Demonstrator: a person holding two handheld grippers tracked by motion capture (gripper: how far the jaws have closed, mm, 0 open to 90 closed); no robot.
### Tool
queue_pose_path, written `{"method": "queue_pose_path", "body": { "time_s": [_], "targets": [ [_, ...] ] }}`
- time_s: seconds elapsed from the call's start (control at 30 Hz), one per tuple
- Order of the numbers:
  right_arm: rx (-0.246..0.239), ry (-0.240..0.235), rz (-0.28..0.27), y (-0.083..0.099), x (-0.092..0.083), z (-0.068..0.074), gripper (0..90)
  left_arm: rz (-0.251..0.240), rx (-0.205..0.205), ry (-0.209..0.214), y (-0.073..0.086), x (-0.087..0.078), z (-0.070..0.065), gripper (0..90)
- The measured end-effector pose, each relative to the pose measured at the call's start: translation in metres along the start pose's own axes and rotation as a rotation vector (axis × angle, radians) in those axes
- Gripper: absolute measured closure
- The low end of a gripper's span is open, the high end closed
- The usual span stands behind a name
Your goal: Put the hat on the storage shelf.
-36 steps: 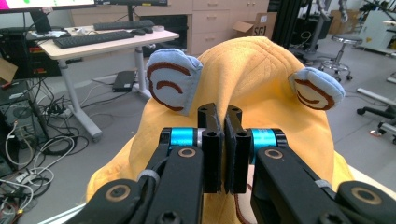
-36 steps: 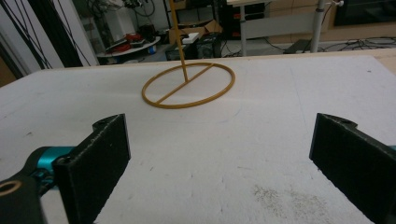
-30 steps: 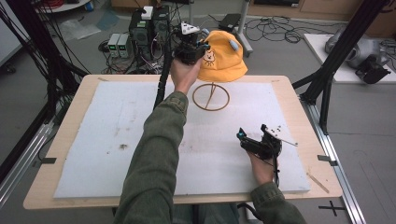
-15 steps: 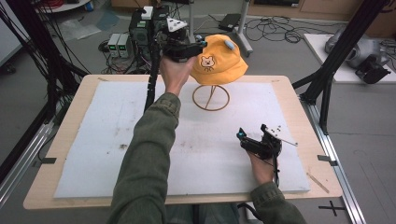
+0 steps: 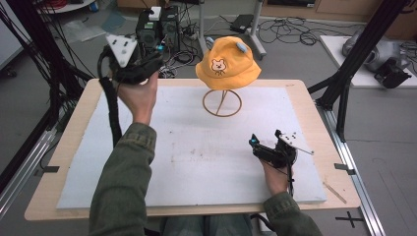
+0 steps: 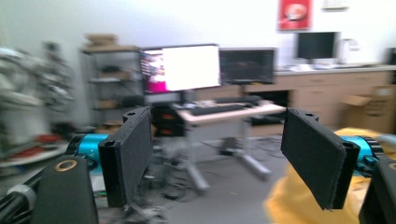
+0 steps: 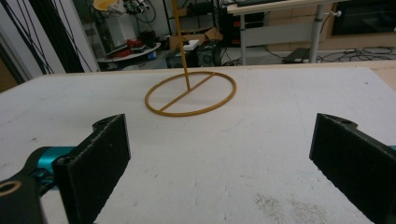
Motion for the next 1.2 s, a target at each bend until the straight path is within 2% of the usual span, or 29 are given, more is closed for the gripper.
{"method": "queue_pose_path", "body": {
  "time_s": [0.07, 0.2, 0.33, 0.4, 0.43, 0.53, 0.57, 0.63, 0.7, 0.8, 1.0, 1.2],
  "targets": [
    [0.003, 0.002, -0.003, -0.001, -0.001, 0.001, 4.7, -0.005, 0.011, -0.031, 0.007, -0.017, 0.012, 25.2],
    [-0.003, 0.012, -0.009, -0.002, -0.001, 0.001, 4.7, 0.000, 0.024, -0.077, 0.028, -0.041, 0.027, 25.3],
    [-0.007, 0.021, -0.025, -0.004, -0.003, 0.002, 4.6, 0.016, 0.014, -0.114, 0.058, -0.064, 0.039, 25.3],
    [-0.008, 0.028, -0.027, -0.004, -0.003, 0.002, 4.6, 0.024, -0.018, -0.136, 0.077, -0.076, 0.046, 24.5],
    [-0.010, 0.030, -0.029, -0.004, -0.003, 0.002, 4.6, 0.024, -0.020, -0.148, 0.083, -0.080, 0.048, 24.4],
    [-0.009, 0.038, -0.033, -0.004, -0.003, 0.002, 4.3, 0.036, 0.009, -0.185, 0.110, -0.094, 0.051, 24.3],
    [-0.010, 0.044, -0.040, -0.004, -0.004, 0.002, 4.3, 0.051, 0.019, -0.185, 0.117, -0.096, 0.050, 24.3],
    [-0.010, 0.046, -0.043, -0.004, -0.004, 0.003, 4.3, 0.077, 0.013, -0.192, 0.135, -0.101, 0.050, 24.3],
    [-0.010, 0.044, -0.040, -0.003, -0.004, 0.003, 4.3, 0.097, -0.014, -0.204, 0.153, -0.107, 0.052, 24.3],
    [-0.011, 0.041, -0.038, -0.002, -0.004, 0.004, 4.3, 0.117, -0.054, -0.221, 0.170, -0.115, 0.060, 24.3],
    [-0.011, 0.041, -0.040, -0.002, -0.004, 0.003, 4.3, 0.168, -0.053, -0.237, 0.196, -0.128, 0.074, 24.4],
    [-0.016, 0.041, -0.041, -0.001, -0.004, 0.004, 4.3, 0.197, -0.053, -0.239, 0.213, -0.131, 0.079, 24.5]
  ]
}}
Point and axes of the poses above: each handheld gripper's, and its own axes: x roughly forward along the jaws, y roughly out of its underside, z roughly to its left, the point moved 9 cm from there along x, roughly forward along the jaws, and after that the axes turned 4 degrees about -x, right-handed, at the moved point
